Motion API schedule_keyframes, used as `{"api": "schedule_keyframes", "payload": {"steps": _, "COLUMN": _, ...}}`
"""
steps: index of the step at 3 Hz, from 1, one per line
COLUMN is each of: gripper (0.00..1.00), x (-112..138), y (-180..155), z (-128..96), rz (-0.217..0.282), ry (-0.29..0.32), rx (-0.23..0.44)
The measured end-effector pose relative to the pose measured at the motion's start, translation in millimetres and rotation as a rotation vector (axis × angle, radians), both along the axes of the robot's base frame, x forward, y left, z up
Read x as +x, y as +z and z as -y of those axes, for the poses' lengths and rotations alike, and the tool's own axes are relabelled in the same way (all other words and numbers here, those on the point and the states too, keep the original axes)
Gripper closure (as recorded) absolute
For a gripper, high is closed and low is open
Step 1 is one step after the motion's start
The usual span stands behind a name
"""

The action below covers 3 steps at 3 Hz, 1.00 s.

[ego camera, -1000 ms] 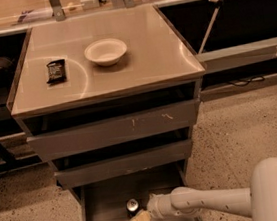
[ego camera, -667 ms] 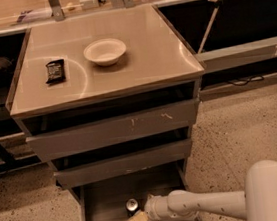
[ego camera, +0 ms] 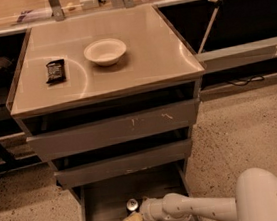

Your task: Pick pepsi can from bottom drawer and place on counter

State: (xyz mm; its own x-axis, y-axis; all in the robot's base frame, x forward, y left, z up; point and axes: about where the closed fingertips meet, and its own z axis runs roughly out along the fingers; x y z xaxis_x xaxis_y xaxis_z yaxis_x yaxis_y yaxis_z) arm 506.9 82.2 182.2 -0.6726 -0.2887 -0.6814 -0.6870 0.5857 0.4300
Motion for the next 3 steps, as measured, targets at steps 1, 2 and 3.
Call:
{"api": "schedule_keyframes", "payload": {"steps": 1, "gripper": 0.19, "x": 8.8, "y": -10.0, "z": -9.4, "rz": 0.001, "ry": -0.028, "rx": 0.016}}
{"api": "schedule_keyframes", "payload": {"steps": 2, "gripper": 0.42, "x": 9.0, "y": -10.6, "z": -9.4, "rz": 0.000, "ry": -0.029, "rx": 0.017}}
{"api": "schedule_keyframes", "payload": {"steps": 3, "gripper": 0.65, "x": 9.0, "y": -10.6, "z": -9.4, "rz": 0.000, "ry": -0.029, "rx": 0.017}}
